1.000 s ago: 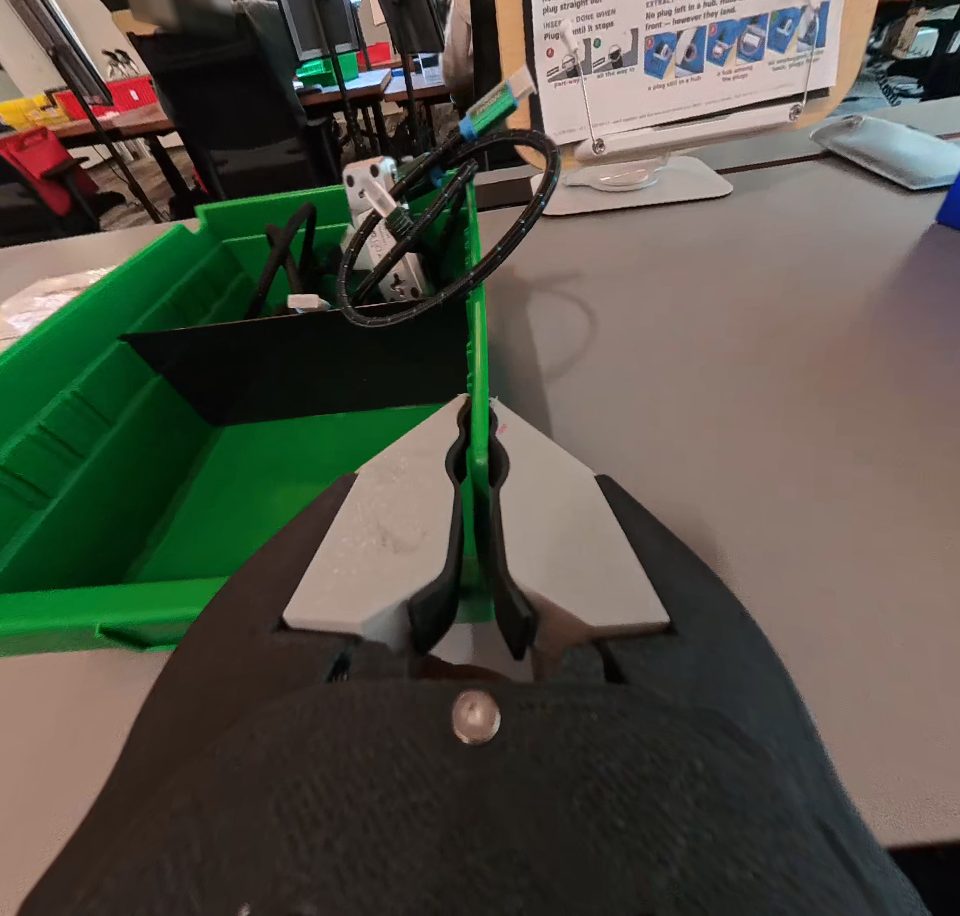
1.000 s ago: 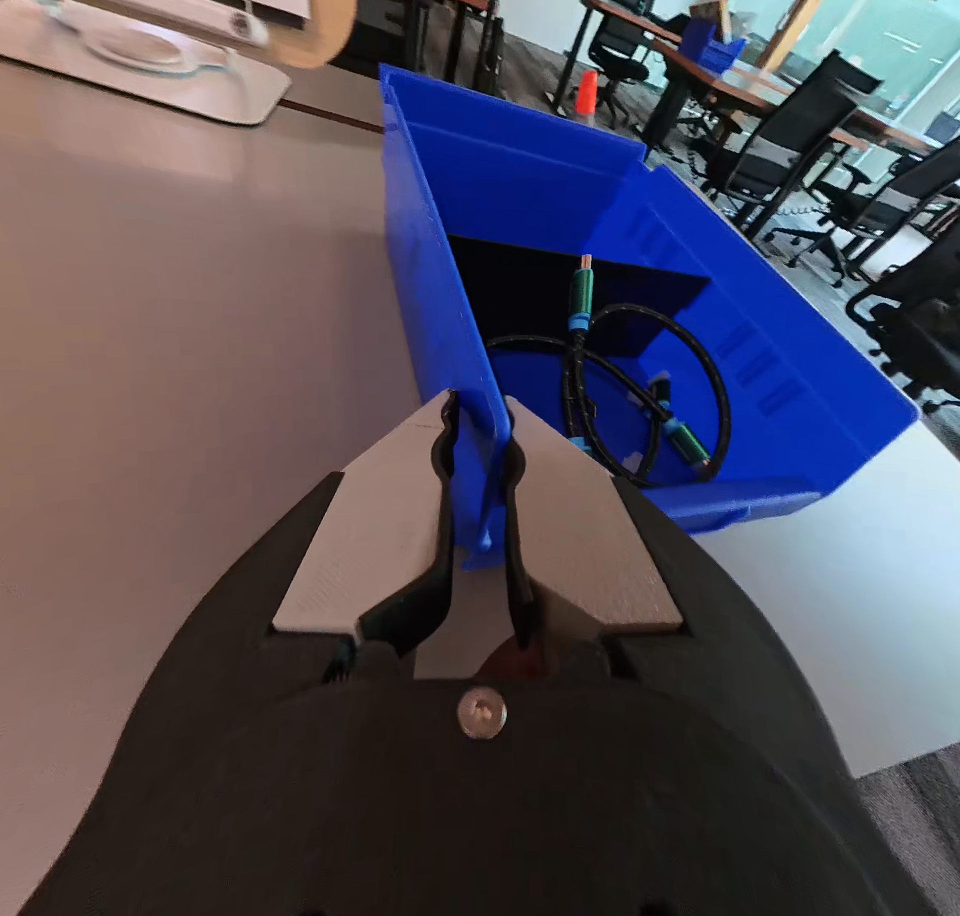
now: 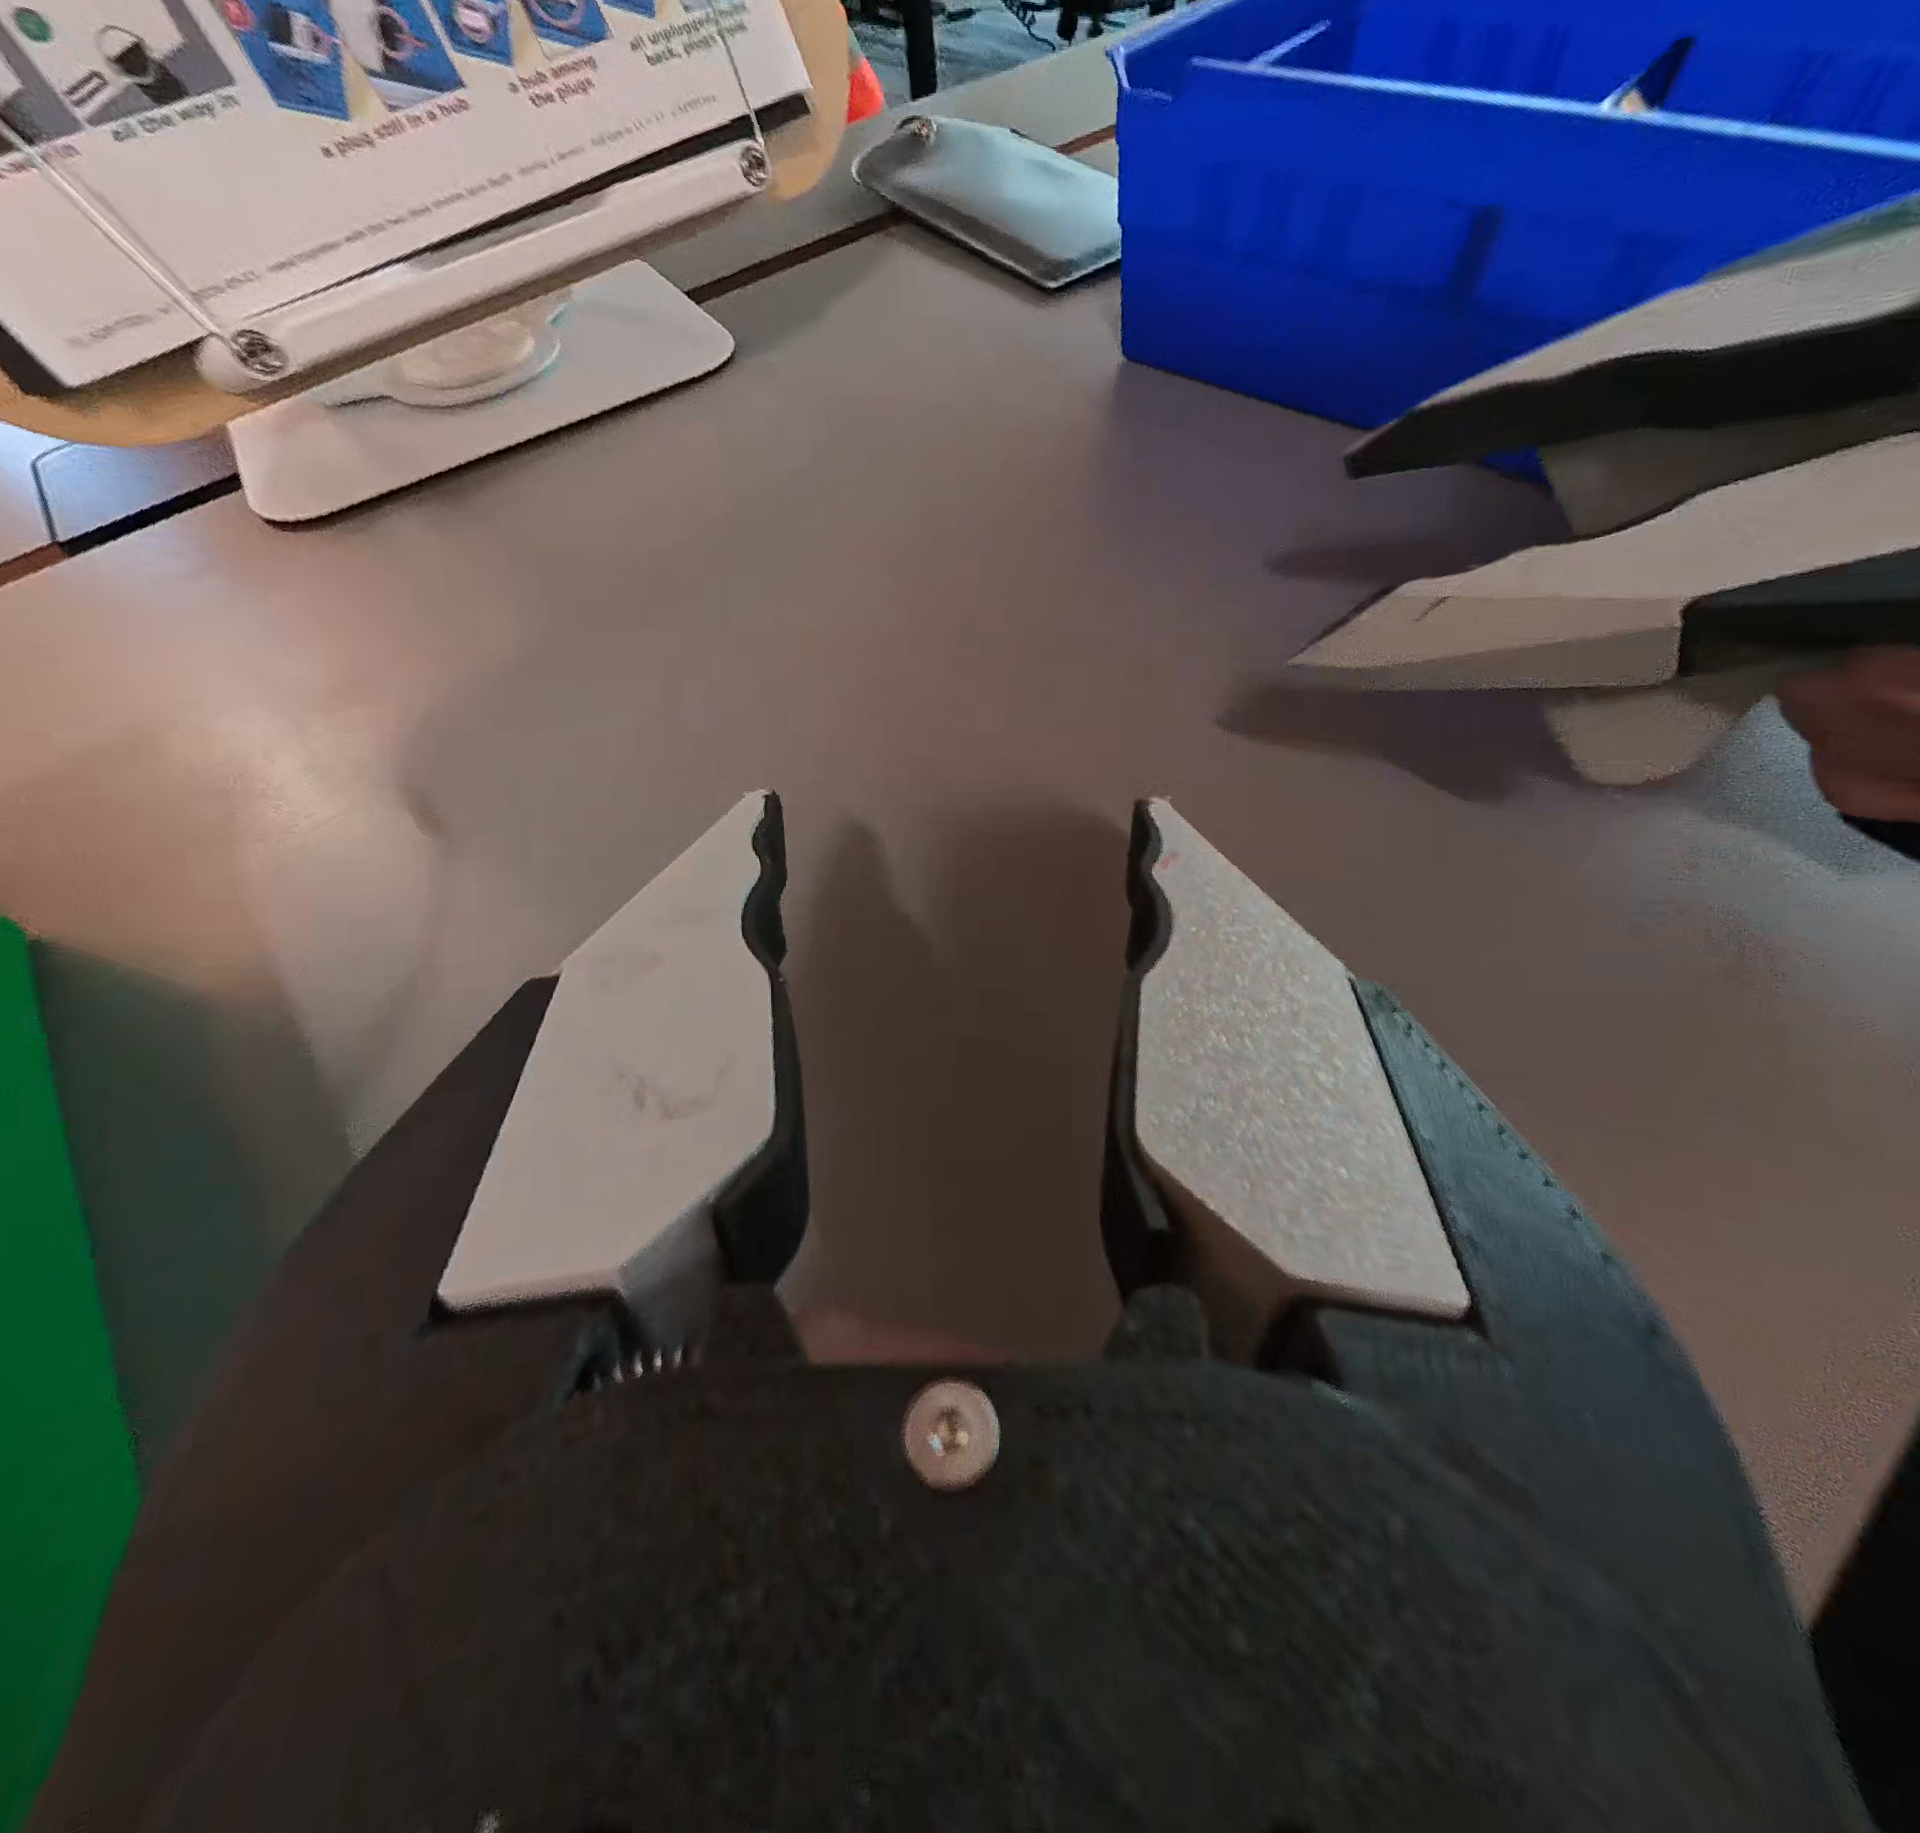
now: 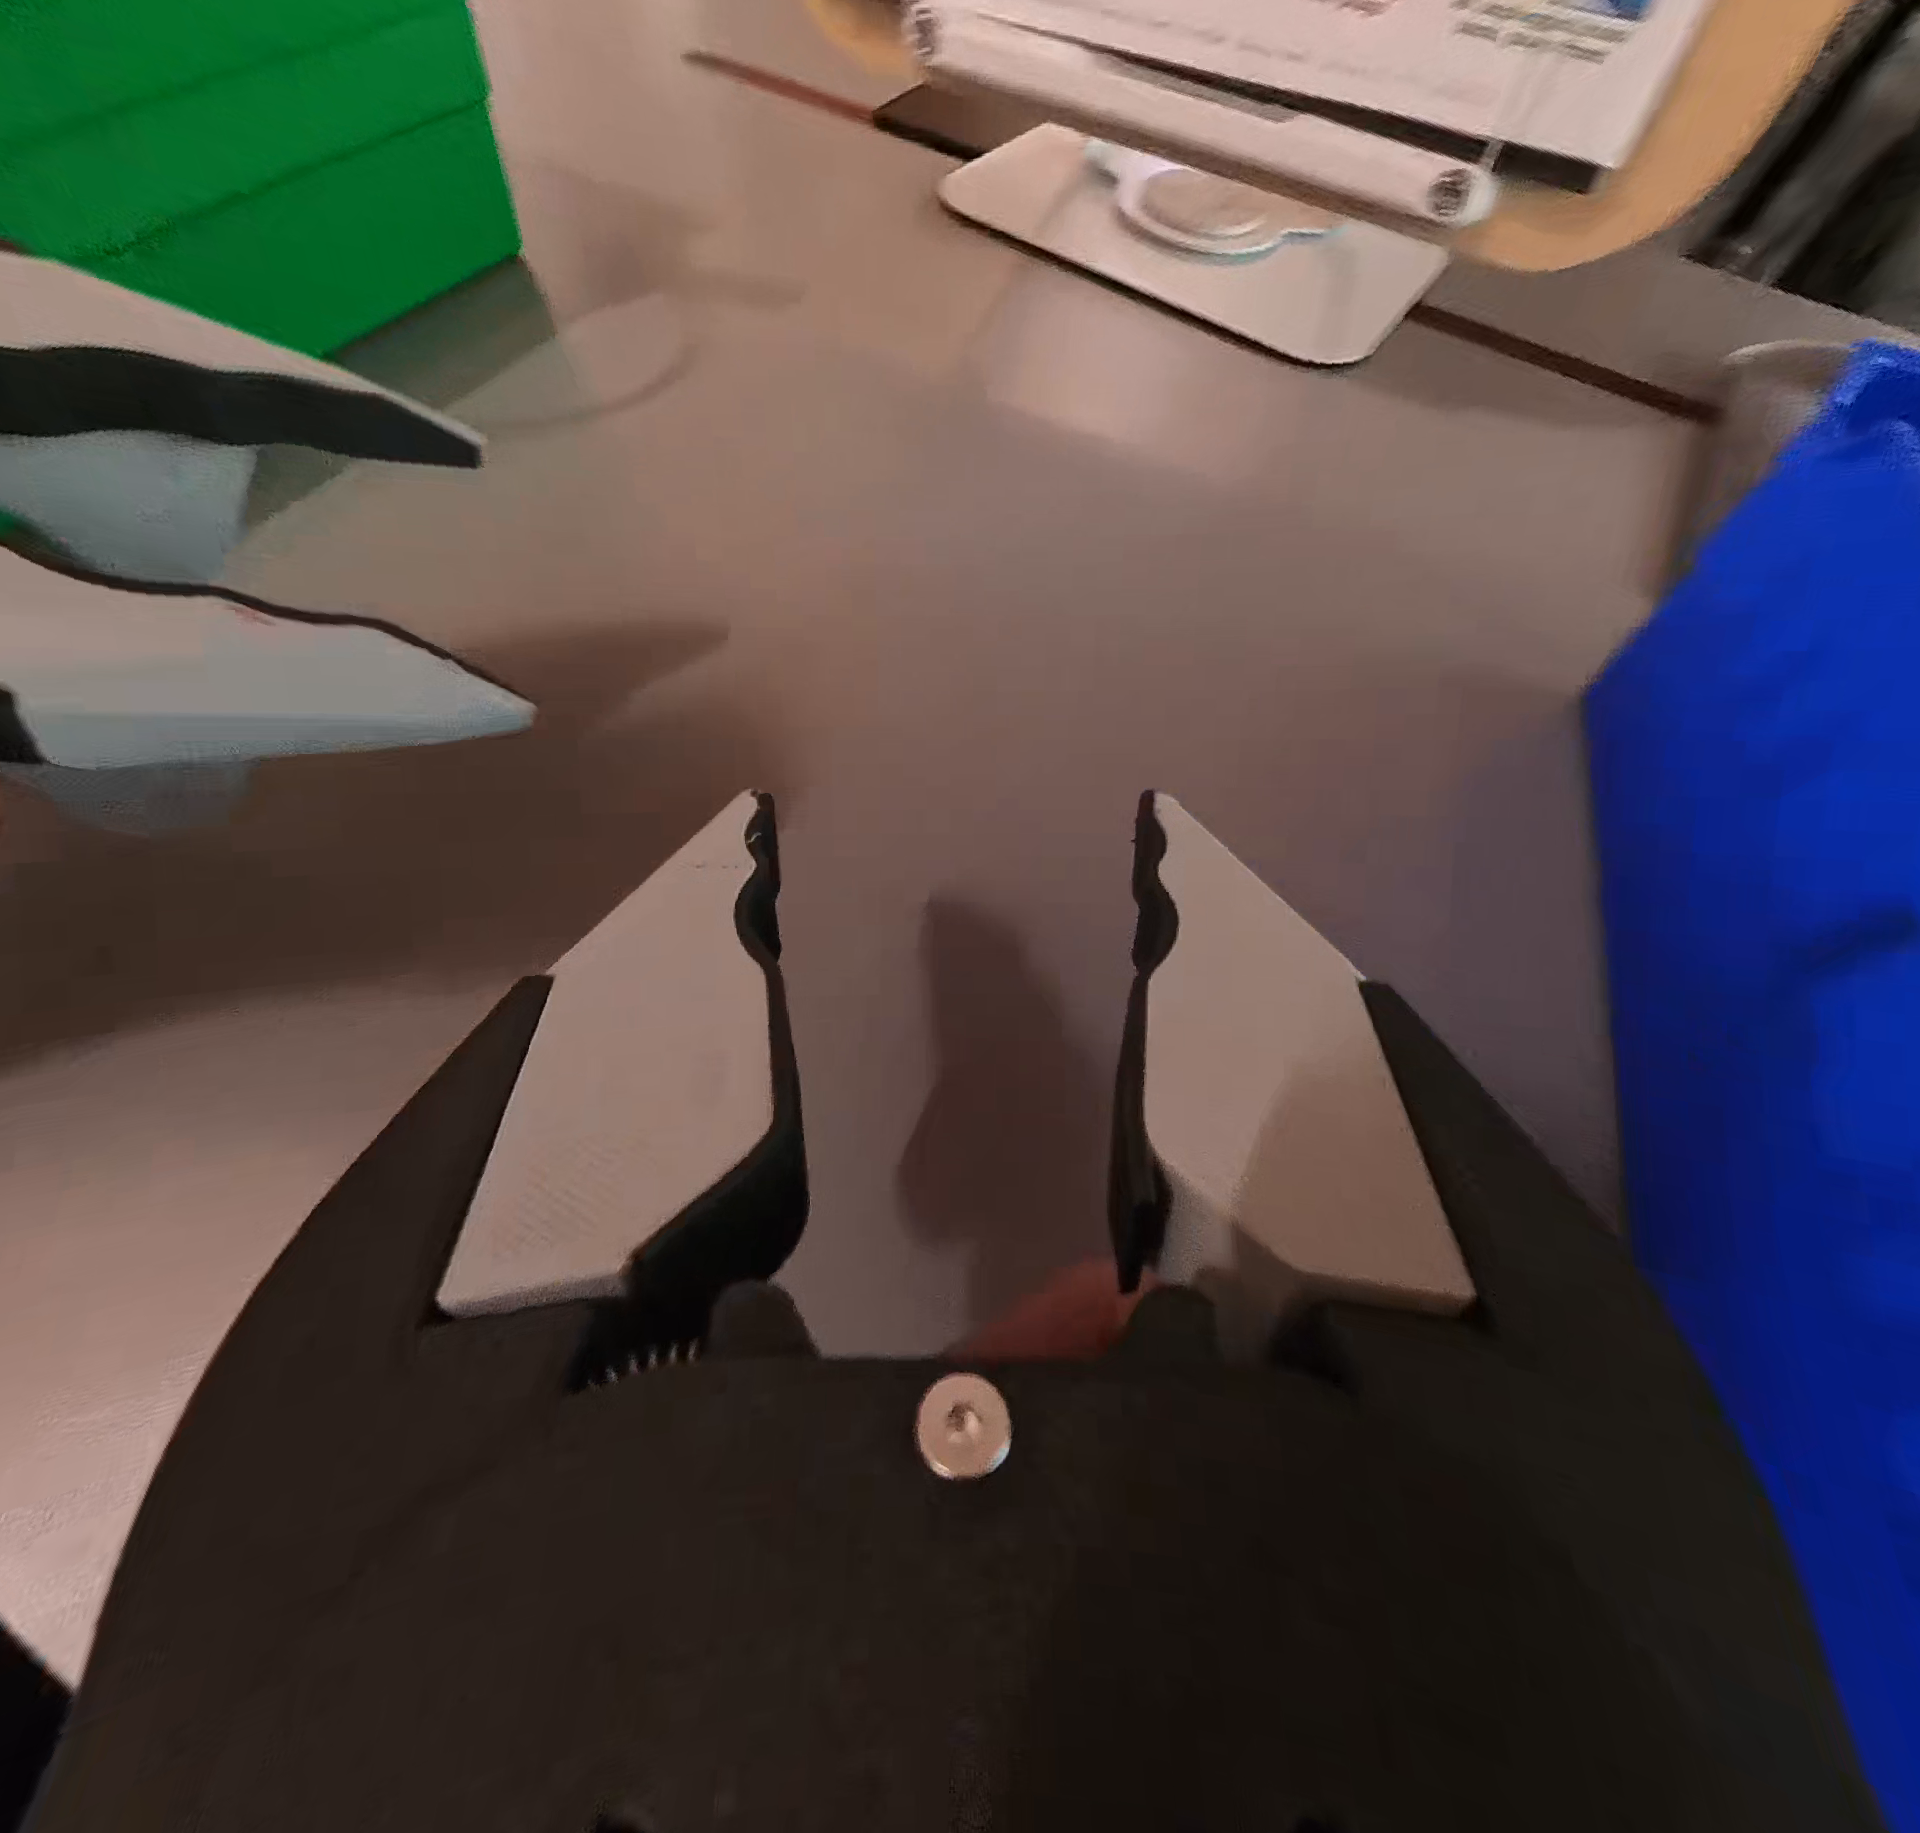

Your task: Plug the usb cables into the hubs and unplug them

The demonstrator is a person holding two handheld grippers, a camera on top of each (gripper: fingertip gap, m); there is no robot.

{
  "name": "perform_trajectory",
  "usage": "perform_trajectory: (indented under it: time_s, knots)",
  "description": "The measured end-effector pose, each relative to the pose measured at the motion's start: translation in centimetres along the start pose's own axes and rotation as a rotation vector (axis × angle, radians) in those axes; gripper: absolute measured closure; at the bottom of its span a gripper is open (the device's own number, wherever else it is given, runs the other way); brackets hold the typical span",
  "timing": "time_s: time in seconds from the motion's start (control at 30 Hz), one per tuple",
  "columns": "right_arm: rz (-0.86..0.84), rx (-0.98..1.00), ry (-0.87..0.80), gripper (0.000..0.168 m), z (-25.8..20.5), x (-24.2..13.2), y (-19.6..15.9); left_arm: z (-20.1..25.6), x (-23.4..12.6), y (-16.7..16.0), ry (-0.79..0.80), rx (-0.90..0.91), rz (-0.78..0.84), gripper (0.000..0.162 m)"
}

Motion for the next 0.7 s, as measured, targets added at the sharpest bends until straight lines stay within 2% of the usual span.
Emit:
perform_trajectory:
  time_s: [0.17,0.23,0.33,0.43,0.53,0.6,0.7]
  knots:
    - [-0.001,-0.146,0.049,0.102,0.3,2.2,-0.1,0.4,1.3,-0.4,-0.017,0.099,0.020,0.085]
    - [0.026,-0.155,0.030,0.105,1.3,2.7,0.1,0.3,1.3,0.6,-0.035,0.101,0.087,0.086]
    - [0.074,-0.135,0.006,0.103,2.5,2.8,0.9,1.6,1.4,1.1,-0.151,0.089,0.126,0.093]
    - [0.131,-0.163,-0.046,0.101,3.7,1.1,3.5,1.6,1.2,1.5,-0.159,0.079,0.156,0.099]
    - [0.163,-0.291,-0.255,0.106,8.1,-1.4,7.8,1.5,0.1,2.0,-0.136,0.084,0.228,0.103]
    - [0.092,-0.335,-0.345,0.107,11.7,-1.5,9.9,1.4,-0.3,2.2,-0.129,0.078,0.256,0.105]
    - [-0.133,-0.264,-0.343,0.102,16.5,0.9,9.7,1.4,-0.2,2.2,-0.126,0.078,0.248,0.105]
Point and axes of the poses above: each gripper's, where its closed fingertips meet, x out along the fingers, y out of its top, z = x × y across the jaws, the point moved 1 cm from there along -x, back along the fingers, and after that the axes turned 1 degree about -y, right-handed, at the moved point
